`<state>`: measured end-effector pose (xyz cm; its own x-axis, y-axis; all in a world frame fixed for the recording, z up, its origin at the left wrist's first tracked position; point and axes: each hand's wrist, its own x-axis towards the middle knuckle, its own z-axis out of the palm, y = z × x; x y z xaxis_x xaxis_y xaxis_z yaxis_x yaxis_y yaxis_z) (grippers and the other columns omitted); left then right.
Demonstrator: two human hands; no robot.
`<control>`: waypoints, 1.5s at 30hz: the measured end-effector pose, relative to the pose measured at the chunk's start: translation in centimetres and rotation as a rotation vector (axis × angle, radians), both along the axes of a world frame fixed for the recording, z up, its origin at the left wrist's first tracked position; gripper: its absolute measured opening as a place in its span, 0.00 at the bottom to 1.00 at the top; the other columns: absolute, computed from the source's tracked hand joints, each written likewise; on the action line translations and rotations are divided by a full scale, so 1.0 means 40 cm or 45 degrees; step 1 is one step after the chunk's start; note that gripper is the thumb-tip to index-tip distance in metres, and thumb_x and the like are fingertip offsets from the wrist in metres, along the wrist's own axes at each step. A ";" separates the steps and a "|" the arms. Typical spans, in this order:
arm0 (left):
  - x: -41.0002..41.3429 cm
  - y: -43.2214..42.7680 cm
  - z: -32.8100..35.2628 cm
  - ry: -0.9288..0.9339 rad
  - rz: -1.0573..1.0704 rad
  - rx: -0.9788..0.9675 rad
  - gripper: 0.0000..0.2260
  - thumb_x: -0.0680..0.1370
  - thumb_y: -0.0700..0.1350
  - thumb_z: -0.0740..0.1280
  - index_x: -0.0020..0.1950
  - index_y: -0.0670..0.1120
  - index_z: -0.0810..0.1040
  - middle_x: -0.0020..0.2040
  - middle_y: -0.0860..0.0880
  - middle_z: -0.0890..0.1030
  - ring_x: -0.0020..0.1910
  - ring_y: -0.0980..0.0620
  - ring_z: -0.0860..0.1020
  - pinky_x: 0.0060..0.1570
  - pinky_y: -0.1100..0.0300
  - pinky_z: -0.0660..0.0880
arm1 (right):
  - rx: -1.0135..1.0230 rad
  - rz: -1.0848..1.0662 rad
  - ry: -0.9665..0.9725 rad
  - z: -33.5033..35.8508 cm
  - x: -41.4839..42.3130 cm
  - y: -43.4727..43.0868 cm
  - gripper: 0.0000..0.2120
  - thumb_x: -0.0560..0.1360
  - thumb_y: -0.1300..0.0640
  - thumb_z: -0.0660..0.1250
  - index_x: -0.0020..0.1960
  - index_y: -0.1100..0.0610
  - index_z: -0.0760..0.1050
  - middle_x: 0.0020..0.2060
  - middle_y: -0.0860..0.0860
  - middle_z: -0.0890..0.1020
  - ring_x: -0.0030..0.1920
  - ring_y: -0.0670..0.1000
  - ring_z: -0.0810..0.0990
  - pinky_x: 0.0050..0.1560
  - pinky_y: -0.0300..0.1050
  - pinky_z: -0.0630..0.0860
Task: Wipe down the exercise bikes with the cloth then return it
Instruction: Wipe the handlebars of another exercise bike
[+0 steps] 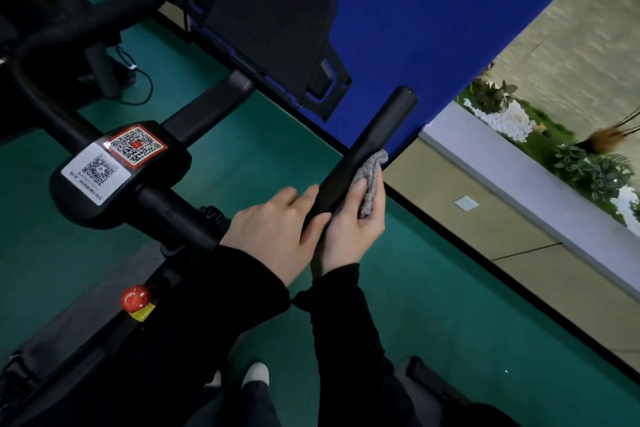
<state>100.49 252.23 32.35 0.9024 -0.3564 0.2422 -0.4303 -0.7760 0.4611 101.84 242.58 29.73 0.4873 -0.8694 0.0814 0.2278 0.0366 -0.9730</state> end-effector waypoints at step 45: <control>0.031 -0.143 0.008 0.190 0.365 0.000 0.22 0.77 0.63 0.52 0.67 0.57 0.69 0.52 0.55 0.77 0.51 0.48 0.79 0.45 0.51 0.77 | 0.234 0.657 0.047 0.023 0.038 -0.180 0.08 0.79 0.58 0.63 0.57 0.49 0.71 0.57 0.56 0.79 0.56 0.52 0.79 0.62 0.53 0.74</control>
